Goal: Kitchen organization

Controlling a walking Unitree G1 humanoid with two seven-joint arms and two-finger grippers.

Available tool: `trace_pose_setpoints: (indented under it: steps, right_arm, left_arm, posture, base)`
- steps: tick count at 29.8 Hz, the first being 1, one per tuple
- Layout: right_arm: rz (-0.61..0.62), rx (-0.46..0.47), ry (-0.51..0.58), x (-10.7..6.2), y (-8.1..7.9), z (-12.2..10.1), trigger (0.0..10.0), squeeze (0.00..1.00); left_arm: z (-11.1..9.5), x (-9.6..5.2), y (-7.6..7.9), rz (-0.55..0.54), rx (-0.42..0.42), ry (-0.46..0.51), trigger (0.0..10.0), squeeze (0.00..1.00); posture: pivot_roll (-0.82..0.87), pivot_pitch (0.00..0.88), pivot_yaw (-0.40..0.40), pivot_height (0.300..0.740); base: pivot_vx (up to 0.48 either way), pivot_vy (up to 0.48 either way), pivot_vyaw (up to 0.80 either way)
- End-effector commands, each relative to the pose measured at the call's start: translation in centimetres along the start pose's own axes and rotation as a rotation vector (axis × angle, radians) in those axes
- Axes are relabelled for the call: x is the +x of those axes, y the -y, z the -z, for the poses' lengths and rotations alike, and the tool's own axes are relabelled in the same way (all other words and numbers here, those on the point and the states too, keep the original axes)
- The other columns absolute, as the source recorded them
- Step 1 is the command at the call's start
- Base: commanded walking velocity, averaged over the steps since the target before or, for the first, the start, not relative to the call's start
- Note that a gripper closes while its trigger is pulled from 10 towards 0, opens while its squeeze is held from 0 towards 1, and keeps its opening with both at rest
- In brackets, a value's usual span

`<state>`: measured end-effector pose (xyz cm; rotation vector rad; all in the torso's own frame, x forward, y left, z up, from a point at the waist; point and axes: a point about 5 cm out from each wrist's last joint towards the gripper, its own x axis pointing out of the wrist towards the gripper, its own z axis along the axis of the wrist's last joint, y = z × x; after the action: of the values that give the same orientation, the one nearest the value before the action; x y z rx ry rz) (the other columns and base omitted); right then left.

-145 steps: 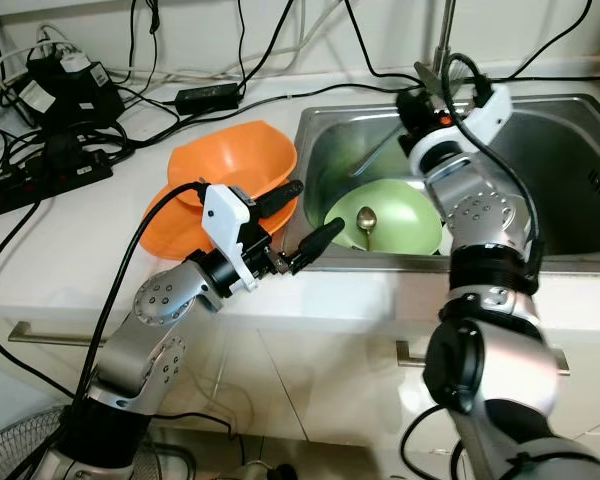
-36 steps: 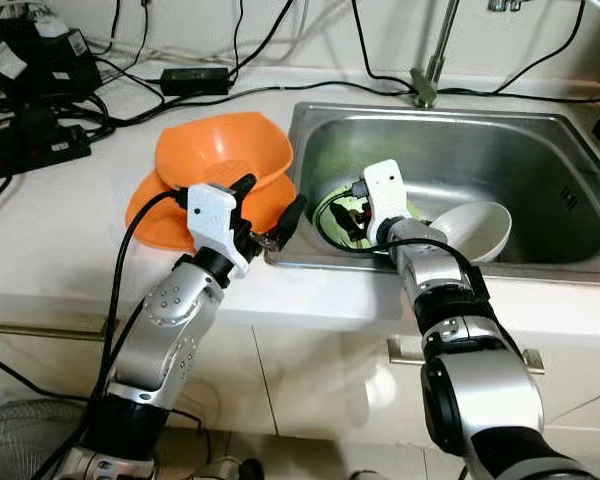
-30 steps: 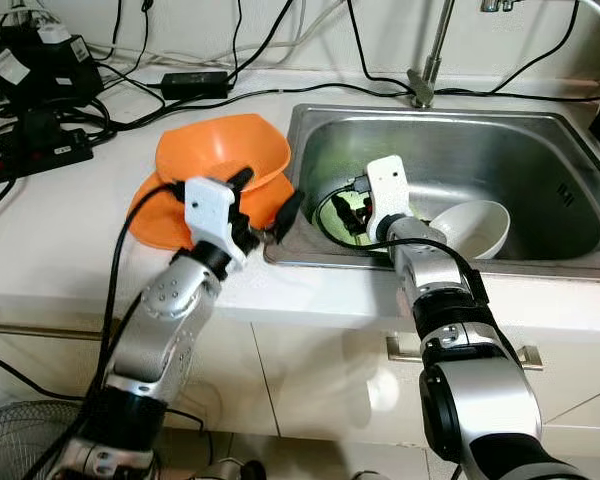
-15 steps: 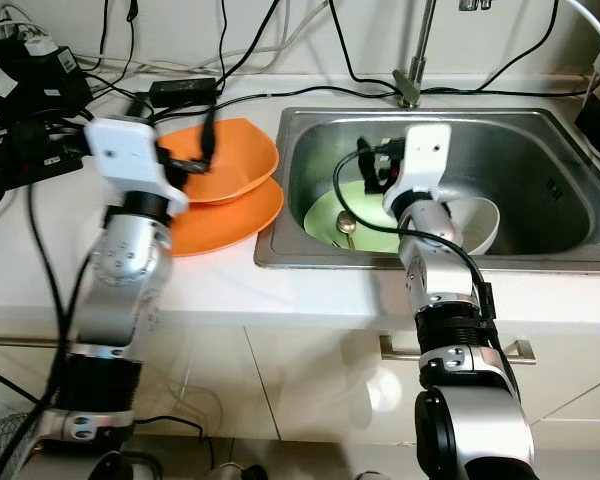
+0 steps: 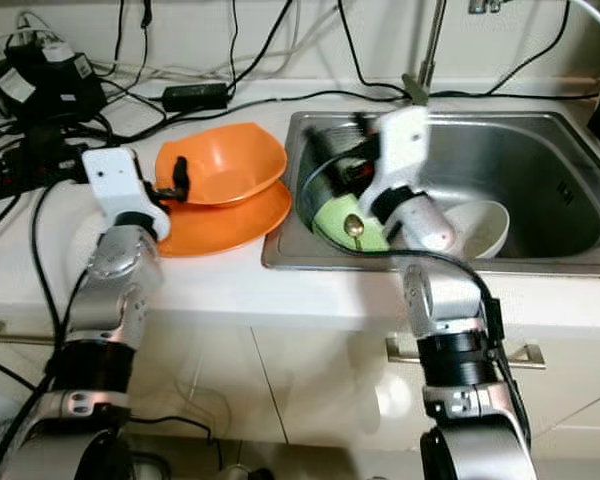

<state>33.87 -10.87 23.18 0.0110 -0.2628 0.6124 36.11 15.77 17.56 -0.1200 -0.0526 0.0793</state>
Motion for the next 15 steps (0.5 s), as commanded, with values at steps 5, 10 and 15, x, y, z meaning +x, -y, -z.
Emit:
trace_pose_setpoints:
  steps: [5,10,15]
  right_arm:
    - [-0.019,0.001,-0.003,-0.26,-0.23,-0.51,10.0,0.0]
    - [-0.043,-0.006,-0.03,-0.57,-0.83,-0.37,10.0,0.0]
    - [-0.044,-0.006,-0.044,-0.65,-0.93,-0.33,10.0,0.0]
  left_arm:
    - [0.09,0.37,-0.04,0.01,-0.082,-0.065,10.0,0.0]
    - [-0.1,0.57,0.43,-0.039,-0.22,-0.123,10.0,0.0]
    - [-0.37,0.44,-0.48,-0.118,-0.253,-0.117,10.0,0.0]
  posture:
    - [-0.13,0.005,0.139,0.74]
    - [-0.13,0.015,0.146,0.74]
    - [-0.13,0.019,0.146,0.74]
  base:
    - [0.0,0.0,0.0]
    - [0.0,0.0,0.0]
    - [0.0,0.0,0.0]
